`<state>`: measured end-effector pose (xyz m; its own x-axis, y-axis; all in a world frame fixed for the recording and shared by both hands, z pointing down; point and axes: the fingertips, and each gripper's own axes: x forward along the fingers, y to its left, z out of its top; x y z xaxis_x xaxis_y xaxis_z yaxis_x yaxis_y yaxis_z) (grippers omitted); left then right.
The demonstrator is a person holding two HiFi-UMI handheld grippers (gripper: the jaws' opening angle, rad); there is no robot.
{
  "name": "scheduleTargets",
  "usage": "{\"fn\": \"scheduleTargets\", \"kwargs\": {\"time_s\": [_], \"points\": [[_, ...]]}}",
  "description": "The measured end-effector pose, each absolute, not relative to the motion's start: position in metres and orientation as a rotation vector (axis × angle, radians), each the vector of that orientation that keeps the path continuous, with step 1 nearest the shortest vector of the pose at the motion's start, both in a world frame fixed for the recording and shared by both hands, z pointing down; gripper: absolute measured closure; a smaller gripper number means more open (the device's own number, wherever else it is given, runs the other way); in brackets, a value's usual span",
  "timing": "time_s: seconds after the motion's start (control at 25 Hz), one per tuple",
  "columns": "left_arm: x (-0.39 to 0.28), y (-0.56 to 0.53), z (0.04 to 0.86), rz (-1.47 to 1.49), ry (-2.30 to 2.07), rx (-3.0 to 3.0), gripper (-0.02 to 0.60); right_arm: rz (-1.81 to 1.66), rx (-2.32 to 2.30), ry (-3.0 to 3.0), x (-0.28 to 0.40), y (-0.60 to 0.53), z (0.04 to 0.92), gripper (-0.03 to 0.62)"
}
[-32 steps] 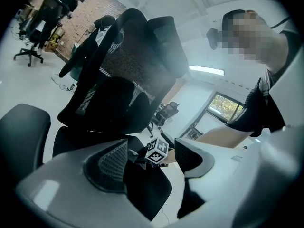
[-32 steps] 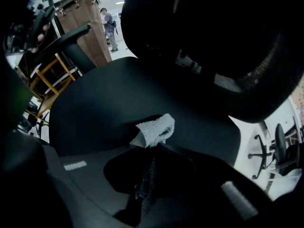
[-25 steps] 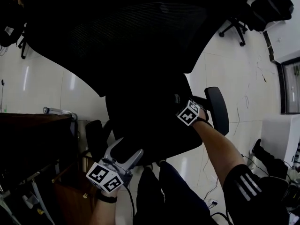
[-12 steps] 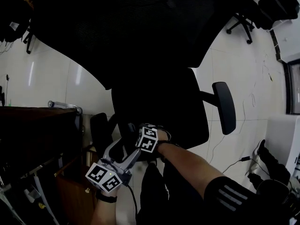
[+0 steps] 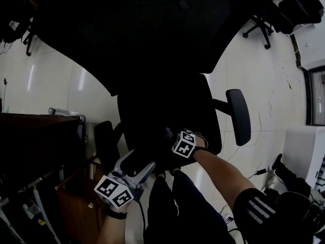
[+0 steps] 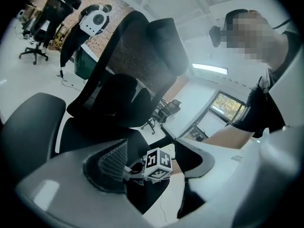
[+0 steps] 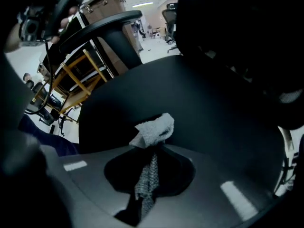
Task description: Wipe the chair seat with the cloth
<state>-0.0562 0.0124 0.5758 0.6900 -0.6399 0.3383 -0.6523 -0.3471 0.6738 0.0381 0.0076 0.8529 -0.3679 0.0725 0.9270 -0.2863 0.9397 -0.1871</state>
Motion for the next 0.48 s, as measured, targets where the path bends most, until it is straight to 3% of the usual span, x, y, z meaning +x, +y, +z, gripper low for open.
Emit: {"fn": "scheduleTargets", "kwargs": {"time_s": [0.28, 0.48], "points": [[-0.025, 0.008, 0.559, 0.007, -0.907, 2.109, 0.249, 0.45, 0.403, -1.77, 0.178, -0.034, 0.842, 0.565], [-0.019, 0.015, 0.556, -0.002, -0.893, 2.103, 0.249, 0.461, 0.465, -1.77, 0.177, -0.045, 0.827, 0.563]]}}
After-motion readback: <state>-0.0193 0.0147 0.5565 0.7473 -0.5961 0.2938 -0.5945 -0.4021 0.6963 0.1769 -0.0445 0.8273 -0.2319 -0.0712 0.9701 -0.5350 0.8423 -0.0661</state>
